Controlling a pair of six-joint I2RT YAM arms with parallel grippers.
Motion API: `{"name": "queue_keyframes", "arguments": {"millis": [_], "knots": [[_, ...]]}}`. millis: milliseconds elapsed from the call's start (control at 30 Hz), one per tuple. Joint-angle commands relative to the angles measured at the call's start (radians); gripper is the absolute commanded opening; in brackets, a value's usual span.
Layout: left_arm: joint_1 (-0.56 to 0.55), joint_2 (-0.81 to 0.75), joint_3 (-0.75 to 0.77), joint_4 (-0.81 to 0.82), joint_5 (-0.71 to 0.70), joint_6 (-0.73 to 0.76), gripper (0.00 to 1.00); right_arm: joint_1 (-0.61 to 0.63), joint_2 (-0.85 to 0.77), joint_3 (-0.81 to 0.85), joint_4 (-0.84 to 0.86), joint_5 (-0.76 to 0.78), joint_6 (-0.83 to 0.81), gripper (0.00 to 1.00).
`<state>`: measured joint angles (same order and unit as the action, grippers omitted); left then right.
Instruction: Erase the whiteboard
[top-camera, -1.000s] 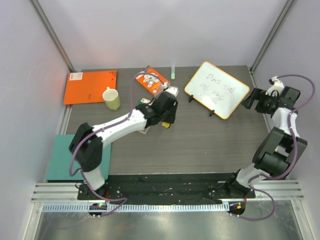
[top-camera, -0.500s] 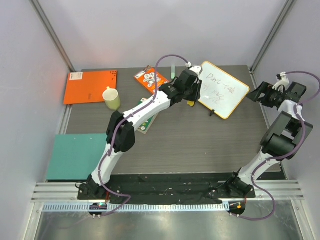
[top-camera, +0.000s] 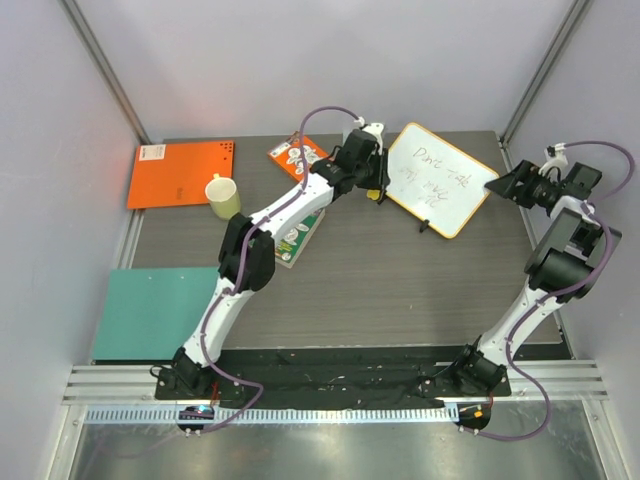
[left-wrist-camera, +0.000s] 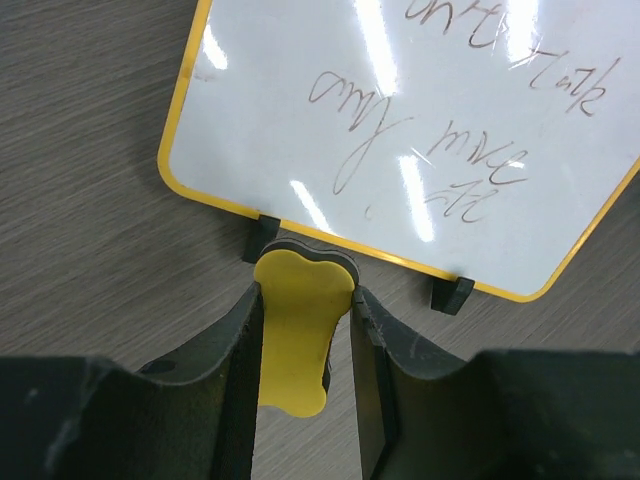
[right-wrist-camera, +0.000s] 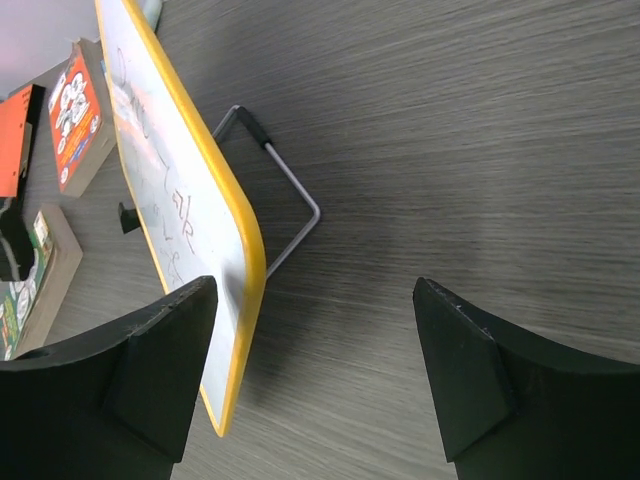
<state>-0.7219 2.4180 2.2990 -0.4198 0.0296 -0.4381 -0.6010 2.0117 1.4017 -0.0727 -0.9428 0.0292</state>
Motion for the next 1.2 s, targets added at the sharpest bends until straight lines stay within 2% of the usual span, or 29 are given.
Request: {"name": "queue_keyframes", "arguments": {"millis": [0,100,200,300,400,500,600,633,800,867,1167], "knots": [[-0.010,0.004,0.022,0.072,0.041,-0.004,0.00,0.035,-0.001,0.051,0.068,-0.045,0.047,0.84],[-0.010,0.006,0.016,0.072,0.052,-0.007,0.00,0.058,0.025,0.081,0.068,-0.048,0.070,0.81],[-0.010,0.001,0.008,0.058,0.050,-0.011,0.00,0.070,0.048,0.100,0.115,-0.051,0.112,0.73],[-0.010,-0.013,-0.012,0.052,0.047,-0.019,0.00,0.078,0.070,0.111,0.160,-0.051,0.136,0.72],[-0.011,-0.028,-0.033,0.053,0.044,-0.017,0.00,0.089,0.094,0.123,0.154,-0.062,0.136,0.66],[-0.010,-0.031,-0.038,0.046,0.044,-0.010,0.00,0.095,0.105,0.123,0.152,-0.074,0.133,0.55],[-0.010,-0.030,-0.039,0.039,0.047,-0.008,0.00,0.099,0.108,0.123,0.154,-0.086,0.129,0.37],[-0.010,-0.028,-0.041,0.035,0.049,-0.008,0.00,0.099,0.108,0.122,0.152,-0.094,0.127,0.27],[-0.010,-0.033,-0.053,0.026,0.047,0.002,0.00,0.099,0.081,0.111,0.102,-0.119,0.058,0.01],[-0.011,-0.036,-0.064,0.024,0.043,0.009,0.00,0.099,0.073,0.115,0.030,-0.122,0.014,0.01],[0.004,-0.094,-0.145,0.084,0.055,-0.002,0.00,0.101,0.052,0.135,-0.358,-0.099,-0.391,0.01]]}}
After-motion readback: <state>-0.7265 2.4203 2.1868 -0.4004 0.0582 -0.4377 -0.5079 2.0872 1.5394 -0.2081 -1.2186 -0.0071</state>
